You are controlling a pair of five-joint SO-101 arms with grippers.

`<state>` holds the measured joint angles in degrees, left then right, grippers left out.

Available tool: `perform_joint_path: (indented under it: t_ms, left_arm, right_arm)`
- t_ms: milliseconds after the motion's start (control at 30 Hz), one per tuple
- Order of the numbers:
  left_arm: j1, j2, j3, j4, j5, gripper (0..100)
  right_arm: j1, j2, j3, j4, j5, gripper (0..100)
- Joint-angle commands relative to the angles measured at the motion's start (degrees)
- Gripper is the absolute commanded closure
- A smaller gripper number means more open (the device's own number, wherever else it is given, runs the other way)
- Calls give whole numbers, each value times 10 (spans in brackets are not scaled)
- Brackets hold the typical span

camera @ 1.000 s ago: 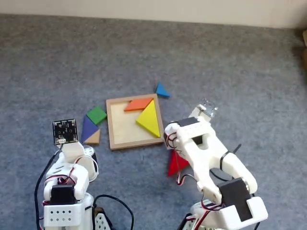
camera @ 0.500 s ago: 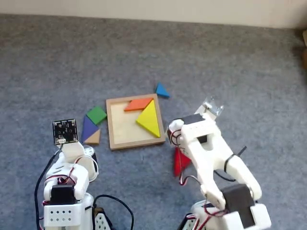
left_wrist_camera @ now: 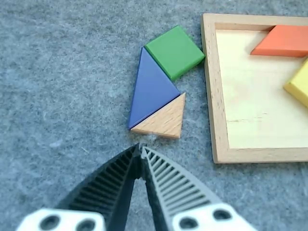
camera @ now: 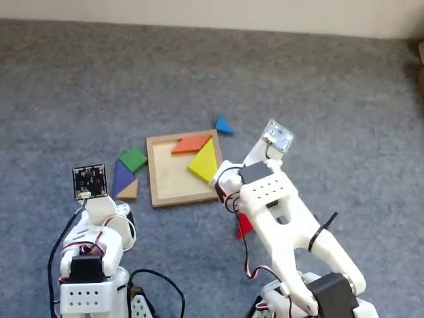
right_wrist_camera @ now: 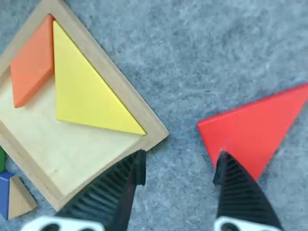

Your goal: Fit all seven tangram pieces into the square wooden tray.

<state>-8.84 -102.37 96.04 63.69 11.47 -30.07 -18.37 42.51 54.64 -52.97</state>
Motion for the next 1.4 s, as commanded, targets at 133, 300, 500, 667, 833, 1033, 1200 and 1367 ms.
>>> perform_joint_path:
  t_ms: [133, 300, 500, 667, 833, 1033, 1200, 1367]
  left_arm:
    - [-8, -1, 12, 2, -4, 995]
    - [-8, -1, 12, 2, -4, 995]
    - [-8, -1, 12, 2, -4, 995]
    - [-8, -1, 12, 2, -4, 995]
    - [-8, -1, 12, 2, -4, 995]
    - [-8, -1, 12, 2, -4, 995]
    - [-8, -1, 12, 2, -4, 995]
    - [-8, -1, 12, 2, -4, 995]
  right_arm:
    - [72, -15, -24, 0, 32, 680]
    - [70, 62, -18, -1, 32, 642]
    - [73, 148, -43, -49, 32, 642]
    - [85, 167, -44, -51, 32, 642]
    - [104, 170, -39, -93, 32, 642]
    - [103, 170, -39, -97, 32, 745]
    - [104, 167, -37, -95, 31, 797]
    - [103, 166, -36, -88, 31, 800]
